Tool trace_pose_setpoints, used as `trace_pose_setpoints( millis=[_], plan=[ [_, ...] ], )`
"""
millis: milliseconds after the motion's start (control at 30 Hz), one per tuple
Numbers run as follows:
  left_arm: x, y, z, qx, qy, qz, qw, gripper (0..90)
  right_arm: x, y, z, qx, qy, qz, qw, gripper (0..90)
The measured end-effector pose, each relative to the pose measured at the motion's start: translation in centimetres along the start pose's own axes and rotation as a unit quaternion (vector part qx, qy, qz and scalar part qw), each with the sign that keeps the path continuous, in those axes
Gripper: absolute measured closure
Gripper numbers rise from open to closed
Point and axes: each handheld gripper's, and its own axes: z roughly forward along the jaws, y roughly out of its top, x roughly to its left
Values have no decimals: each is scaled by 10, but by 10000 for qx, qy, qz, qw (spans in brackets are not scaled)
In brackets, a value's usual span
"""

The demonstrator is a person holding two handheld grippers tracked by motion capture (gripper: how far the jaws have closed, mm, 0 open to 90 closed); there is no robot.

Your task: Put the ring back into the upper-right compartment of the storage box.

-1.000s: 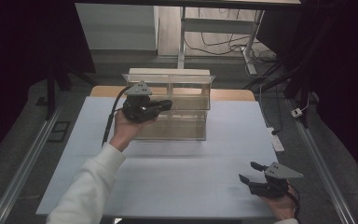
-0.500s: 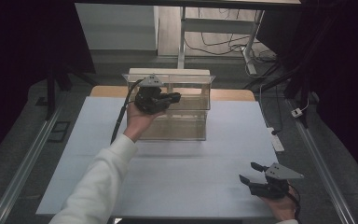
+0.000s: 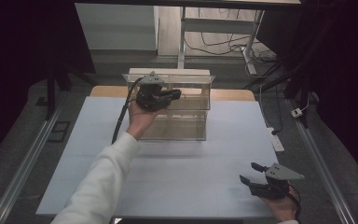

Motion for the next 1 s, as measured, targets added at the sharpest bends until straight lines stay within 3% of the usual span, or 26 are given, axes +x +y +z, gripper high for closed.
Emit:
trace_pose_setpoints(
  millis=[100, 167, 233, 367, 600, 1000],
  plan=[
    [-2, -2, 2, -16, 38, 69, 10000, 631, 0, 0, -1, 11, -8, -6, 10000, 298],
    [-5, -4, 1, -12, 22, 111, 9999, 549, -1, 0, -1, -3, -17, 8, 10000, 298],
    [-7, -6, -2, 65, -8, 197, 9998, 517, 0, 0, -1, -31, -17, 20, 10000, 298],
    [-10, -9, -8, 81, 148, 333, 9993, 463, 0, 0, -1, 3, -16, -7, 10000, 298],
    [-12, -14, -18, 108, 25, 297, 9995, 435, 0, 0, -1, 5, -16, -5, 10000, 298],
    [-26, -39, -53, 346, 9, 562, 9978, 301, 2, 1, -1, 16, -33, -33, 10000, 298]
  ],
)
